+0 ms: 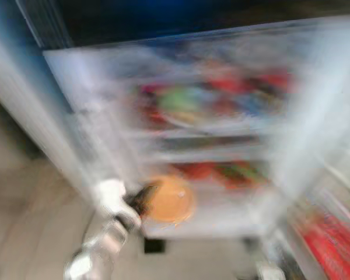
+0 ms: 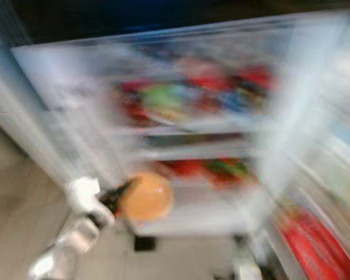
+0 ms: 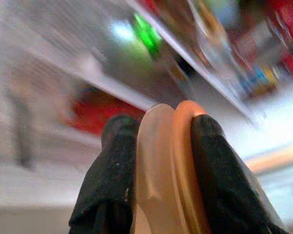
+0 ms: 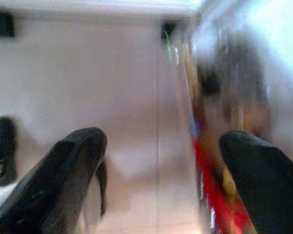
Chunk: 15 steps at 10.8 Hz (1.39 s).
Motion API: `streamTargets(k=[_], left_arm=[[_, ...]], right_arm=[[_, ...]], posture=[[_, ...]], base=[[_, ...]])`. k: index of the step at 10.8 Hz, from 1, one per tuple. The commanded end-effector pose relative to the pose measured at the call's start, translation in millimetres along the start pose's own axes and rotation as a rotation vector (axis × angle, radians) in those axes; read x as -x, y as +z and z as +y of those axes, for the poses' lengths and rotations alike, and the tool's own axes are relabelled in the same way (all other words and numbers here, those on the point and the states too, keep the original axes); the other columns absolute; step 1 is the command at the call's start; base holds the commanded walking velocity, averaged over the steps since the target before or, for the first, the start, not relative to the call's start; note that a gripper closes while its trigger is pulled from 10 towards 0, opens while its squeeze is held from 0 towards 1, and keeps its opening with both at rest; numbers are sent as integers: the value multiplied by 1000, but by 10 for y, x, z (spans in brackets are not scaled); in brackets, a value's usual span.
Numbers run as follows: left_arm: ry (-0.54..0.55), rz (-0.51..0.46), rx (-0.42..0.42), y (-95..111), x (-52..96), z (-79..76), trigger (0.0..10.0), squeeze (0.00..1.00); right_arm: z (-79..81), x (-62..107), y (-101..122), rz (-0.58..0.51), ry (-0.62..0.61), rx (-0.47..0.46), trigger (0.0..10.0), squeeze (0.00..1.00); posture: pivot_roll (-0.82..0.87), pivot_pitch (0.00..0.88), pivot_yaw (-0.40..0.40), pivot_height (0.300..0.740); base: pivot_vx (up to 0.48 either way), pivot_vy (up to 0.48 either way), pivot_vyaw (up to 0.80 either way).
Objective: Restocking fridge
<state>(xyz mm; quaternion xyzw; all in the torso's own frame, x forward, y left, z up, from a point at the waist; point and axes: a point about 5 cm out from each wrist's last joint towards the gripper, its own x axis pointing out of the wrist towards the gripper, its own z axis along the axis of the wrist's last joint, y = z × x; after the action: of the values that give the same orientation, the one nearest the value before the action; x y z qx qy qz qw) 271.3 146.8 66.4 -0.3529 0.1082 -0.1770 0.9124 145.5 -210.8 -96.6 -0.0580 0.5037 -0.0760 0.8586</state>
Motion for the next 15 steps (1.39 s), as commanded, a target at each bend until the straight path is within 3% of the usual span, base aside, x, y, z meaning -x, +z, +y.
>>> streamTargets(k=[1,5,15], left_arm=[[56,2,17,-6,86,120,10000,0],[59,3,19,-12,93,119,10000,0],[72,-5,10,-9,86,128,10000,0]], right_arm=[[95,4,16,-16,27,-7,10000,0],[107,4,29,-26,33,2,10000,0],[123,6,26,-30,44,44,10000,0]], posture=[[19,33,51,740],[19,33,52,740],[21,31,52,740]], base=[[315,0,-781],[315,0,0],[0,0,0]])
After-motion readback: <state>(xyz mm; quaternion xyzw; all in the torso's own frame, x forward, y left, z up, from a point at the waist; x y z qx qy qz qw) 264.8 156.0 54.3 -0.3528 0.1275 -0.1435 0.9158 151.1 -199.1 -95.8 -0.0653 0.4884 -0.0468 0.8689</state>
